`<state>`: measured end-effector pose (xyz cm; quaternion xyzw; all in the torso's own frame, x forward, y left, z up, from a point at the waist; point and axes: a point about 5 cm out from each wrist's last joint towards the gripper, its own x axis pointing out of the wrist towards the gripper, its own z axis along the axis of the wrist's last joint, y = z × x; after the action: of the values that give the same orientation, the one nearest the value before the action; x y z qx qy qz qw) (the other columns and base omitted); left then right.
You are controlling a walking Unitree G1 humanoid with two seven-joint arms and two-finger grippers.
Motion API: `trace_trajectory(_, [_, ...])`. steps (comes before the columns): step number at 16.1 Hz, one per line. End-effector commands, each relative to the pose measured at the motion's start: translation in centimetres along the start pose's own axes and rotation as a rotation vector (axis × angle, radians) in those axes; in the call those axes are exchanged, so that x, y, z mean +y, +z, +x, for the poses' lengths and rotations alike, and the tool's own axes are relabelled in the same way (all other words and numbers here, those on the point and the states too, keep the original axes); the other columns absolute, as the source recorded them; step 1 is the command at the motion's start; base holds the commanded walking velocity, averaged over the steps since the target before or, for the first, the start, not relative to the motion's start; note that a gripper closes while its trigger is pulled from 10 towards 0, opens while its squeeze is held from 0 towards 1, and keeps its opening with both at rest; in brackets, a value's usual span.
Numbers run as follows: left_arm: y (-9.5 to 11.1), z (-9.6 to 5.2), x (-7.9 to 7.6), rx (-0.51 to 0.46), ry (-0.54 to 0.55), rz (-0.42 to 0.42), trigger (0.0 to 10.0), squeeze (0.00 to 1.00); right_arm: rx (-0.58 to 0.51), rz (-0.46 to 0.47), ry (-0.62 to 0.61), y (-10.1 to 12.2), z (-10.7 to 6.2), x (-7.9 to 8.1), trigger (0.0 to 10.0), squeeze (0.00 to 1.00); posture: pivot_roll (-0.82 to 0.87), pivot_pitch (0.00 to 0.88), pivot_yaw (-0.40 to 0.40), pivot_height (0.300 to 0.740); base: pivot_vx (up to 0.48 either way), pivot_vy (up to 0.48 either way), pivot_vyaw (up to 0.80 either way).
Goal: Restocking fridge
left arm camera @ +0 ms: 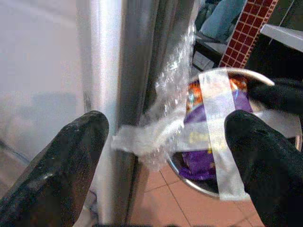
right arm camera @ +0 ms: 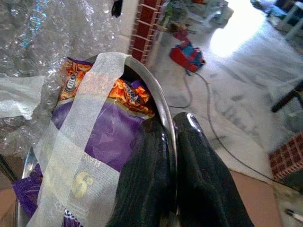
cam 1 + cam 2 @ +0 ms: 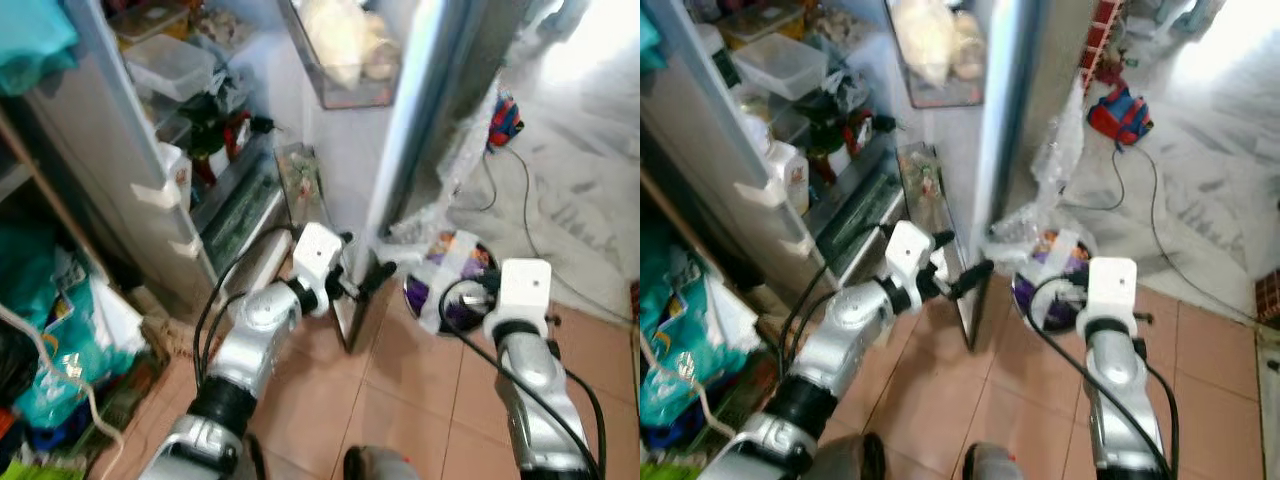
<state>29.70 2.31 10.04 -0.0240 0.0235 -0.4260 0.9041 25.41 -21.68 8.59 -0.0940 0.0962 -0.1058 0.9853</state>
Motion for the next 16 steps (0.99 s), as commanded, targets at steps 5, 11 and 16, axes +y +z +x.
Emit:
trace_trajectory(5, [-0.2,0.2,-0.4,0.013,-0.004,0.033,10.0,0.00,-0.040,0.014,0.033,0.7,0.3,1.0,10.0,0.00,-0.02,0.051,-0.010,0.740,0.469,0.000,0.00])
trace_trajectory(11, [-0.3,0.4,-0.8,0.019,-0.015,0.053,10.0,0.00,0.023,-0.038,-0.088,-0.5,0.2,-0.6,10.0,0.00,-0.02,0.057,-0.002,0.740,0.468,0.000,-0.52])
trace_trajectory(16, [-0.3,0.6,-1.0,0.015,-0.014,0.064,10.0,0.00,0.025,-0.089,-0.185,-0.5,0.1,-1.9,10.0,0.00,-0.02,0.058,-0.001,0.740,0.459,0.000,-0.12])
